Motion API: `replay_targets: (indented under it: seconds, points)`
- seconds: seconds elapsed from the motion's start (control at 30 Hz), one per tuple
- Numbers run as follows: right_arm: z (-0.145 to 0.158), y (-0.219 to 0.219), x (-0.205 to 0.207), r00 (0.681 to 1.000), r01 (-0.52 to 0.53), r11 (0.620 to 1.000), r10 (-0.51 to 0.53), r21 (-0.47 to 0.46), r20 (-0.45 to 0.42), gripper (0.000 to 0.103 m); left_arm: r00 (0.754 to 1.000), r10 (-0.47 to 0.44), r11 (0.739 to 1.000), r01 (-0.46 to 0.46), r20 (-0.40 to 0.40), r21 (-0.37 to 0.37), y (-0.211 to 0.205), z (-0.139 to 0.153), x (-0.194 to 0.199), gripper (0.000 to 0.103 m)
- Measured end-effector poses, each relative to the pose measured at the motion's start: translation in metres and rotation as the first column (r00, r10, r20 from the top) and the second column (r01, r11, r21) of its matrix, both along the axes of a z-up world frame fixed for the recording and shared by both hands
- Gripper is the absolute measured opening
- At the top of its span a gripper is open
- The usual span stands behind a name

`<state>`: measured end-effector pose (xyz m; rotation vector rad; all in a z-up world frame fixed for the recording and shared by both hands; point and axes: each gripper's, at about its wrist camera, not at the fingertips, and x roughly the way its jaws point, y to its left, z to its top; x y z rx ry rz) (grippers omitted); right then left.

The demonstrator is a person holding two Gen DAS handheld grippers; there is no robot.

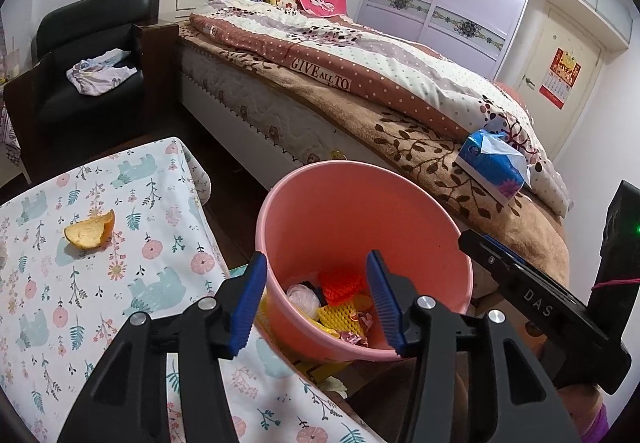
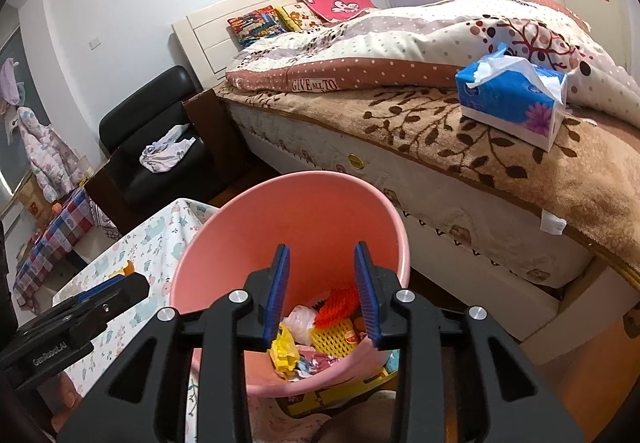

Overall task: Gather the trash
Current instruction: 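Open the right tool to drop the red foam net into the bucket, then move both tools back over the bubble wrap and orange peel on the table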

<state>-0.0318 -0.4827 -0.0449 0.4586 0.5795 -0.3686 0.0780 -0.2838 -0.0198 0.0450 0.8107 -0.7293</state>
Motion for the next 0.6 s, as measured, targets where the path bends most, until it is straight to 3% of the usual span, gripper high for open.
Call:
replay_targets:
  seconds: [0.6]
  points:
    - [0.020, 0.060, 0.011, 0.988, -0.152, 0.987, 0.153, -0.047, 0.016, 0.034, 0.991, 0.128, 0.992, -0.127, 0.031, -0.024, 0.069, 0.016, 0.001, 0.052]
